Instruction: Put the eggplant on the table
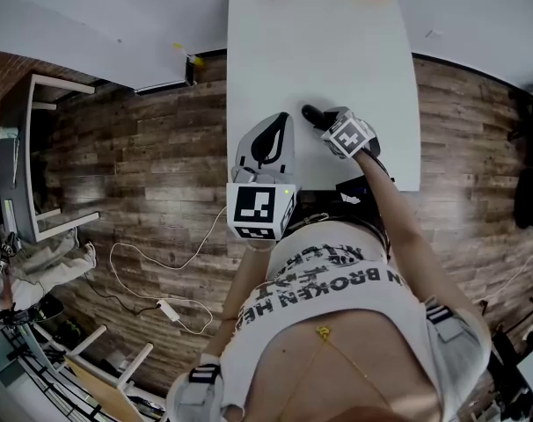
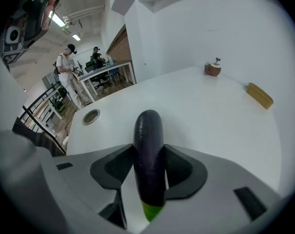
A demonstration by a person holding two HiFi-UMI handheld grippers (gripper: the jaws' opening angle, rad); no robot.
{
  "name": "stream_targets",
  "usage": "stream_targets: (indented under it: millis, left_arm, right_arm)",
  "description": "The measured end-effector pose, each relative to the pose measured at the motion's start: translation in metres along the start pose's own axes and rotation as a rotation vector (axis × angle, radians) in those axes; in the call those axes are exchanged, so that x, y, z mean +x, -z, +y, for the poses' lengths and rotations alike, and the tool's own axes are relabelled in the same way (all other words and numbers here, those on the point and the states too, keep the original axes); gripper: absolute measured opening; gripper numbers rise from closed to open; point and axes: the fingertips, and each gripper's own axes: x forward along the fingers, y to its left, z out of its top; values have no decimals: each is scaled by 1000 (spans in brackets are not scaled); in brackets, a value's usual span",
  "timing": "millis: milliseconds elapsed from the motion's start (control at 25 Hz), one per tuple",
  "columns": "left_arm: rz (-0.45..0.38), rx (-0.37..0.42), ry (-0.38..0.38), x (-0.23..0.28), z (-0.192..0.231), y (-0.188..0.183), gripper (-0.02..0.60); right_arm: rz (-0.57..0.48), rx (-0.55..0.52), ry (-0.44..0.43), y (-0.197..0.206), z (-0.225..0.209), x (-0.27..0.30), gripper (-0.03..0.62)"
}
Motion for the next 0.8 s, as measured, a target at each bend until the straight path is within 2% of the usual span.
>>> stream_targets:
  millis: [280,800]
  left_arm:
    - [5,1,0,-2,1,5,-2]
    - [6,-2,3,-6,0,7,-2]
  right_arm:
    - [27,6,0,11,0,10,195]
    - [12,-3,8,10,0,11,195]
